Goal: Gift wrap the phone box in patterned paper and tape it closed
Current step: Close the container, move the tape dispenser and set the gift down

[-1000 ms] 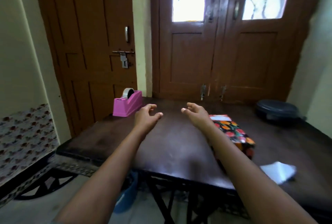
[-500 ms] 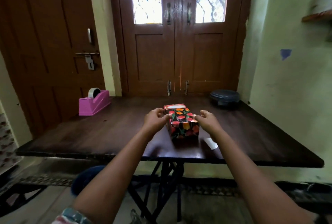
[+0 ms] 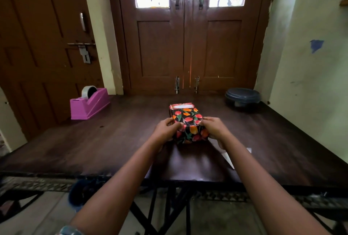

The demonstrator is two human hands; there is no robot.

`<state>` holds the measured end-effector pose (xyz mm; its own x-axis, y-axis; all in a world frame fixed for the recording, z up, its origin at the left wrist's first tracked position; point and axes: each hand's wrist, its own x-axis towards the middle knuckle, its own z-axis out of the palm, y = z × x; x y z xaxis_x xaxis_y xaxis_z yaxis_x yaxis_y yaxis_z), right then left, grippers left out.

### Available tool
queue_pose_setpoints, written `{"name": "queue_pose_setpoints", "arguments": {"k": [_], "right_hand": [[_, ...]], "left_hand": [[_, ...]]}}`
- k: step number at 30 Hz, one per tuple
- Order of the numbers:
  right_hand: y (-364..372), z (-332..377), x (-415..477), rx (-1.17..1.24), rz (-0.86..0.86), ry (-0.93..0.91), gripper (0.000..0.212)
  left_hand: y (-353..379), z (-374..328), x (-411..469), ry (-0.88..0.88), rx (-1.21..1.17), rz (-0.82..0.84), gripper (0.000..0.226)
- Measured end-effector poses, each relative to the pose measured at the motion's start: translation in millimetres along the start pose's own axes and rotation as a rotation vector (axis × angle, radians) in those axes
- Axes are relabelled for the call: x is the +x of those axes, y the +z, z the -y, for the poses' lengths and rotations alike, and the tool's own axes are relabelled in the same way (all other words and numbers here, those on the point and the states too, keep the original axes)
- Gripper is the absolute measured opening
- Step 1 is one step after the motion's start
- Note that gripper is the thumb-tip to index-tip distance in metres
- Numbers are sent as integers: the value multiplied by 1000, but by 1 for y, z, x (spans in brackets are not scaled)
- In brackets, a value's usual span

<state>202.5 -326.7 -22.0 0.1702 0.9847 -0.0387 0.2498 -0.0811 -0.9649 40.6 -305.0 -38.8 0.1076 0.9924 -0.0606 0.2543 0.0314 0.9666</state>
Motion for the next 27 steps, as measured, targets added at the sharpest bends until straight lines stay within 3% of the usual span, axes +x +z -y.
{"name": "queue_pose_setpoints", "arguments": {"k": [6,10,16,20,27], "right_hand": [[13,17,73,-179,92,46,34],[23,23,141,-262,181,92,44],[33,25,211,-164,221,157,55],[39,29,225,-118,235,132,54],[53,27,229,111,280,194,70]], "left_hand": [[-25,-9,73,-21,83,20,41],[-37,-9,128,-23,163,50,50],[-51,-11,195,-67,190,62,57],[-55,-13,208,-76,154,49,58],[-66,-29,221,-145,89,7,59]]}}
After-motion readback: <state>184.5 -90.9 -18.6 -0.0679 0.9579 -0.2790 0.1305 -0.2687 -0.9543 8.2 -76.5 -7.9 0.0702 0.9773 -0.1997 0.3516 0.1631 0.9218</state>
